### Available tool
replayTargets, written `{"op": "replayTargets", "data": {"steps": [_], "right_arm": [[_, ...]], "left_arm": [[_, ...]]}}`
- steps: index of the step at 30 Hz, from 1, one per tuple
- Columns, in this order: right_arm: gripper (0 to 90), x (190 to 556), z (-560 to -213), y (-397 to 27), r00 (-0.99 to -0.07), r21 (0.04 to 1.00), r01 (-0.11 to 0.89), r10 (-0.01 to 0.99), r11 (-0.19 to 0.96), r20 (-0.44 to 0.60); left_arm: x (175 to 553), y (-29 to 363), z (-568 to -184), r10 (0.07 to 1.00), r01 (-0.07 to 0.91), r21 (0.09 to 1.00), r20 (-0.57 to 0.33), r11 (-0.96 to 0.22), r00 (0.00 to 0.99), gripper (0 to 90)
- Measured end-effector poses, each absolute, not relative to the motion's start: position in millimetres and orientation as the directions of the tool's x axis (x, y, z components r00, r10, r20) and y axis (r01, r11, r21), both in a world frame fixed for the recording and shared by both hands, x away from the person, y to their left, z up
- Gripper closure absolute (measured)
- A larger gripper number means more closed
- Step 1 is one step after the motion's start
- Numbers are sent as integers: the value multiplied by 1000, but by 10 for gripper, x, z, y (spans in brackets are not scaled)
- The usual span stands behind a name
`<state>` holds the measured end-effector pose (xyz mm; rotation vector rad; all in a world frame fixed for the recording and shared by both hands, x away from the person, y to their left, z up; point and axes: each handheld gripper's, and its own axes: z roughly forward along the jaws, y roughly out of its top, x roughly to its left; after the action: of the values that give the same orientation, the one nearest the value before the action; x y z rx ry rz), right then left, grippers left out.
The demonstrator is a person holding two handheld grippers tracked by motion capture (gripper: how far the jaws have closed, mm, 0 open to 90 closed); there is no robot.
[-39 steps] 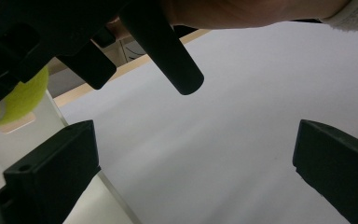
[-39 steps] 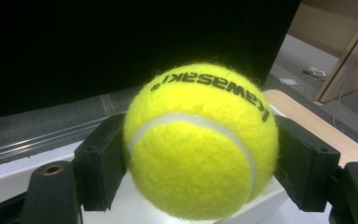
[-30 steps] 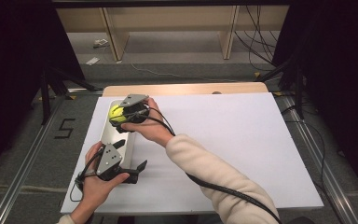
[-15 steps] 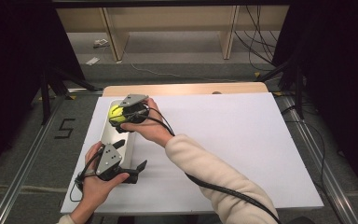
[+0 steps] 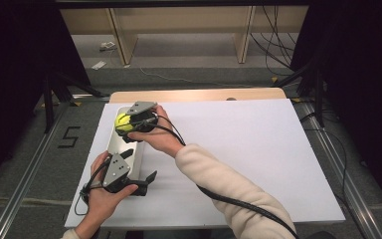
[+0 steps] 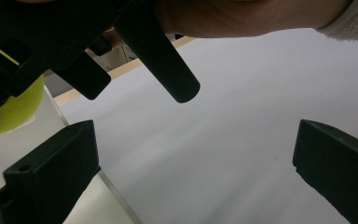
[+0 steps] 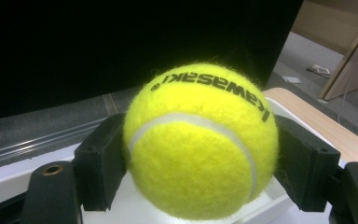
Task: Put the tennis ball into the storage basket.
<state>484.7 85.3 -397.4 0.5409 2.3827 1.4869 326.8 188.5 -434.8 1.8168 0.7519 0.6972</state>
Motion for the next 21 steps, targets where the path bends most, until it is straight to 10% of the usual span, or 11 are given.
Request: {"op": "replayTargets", "data": {"steps": [21], "right_arm": [[261,4865,-3945,913,-893,901,167,448,401,-34]], "left_arm": [[3264,1884,-4343,762,174,940,120,-294,636,0]]}}
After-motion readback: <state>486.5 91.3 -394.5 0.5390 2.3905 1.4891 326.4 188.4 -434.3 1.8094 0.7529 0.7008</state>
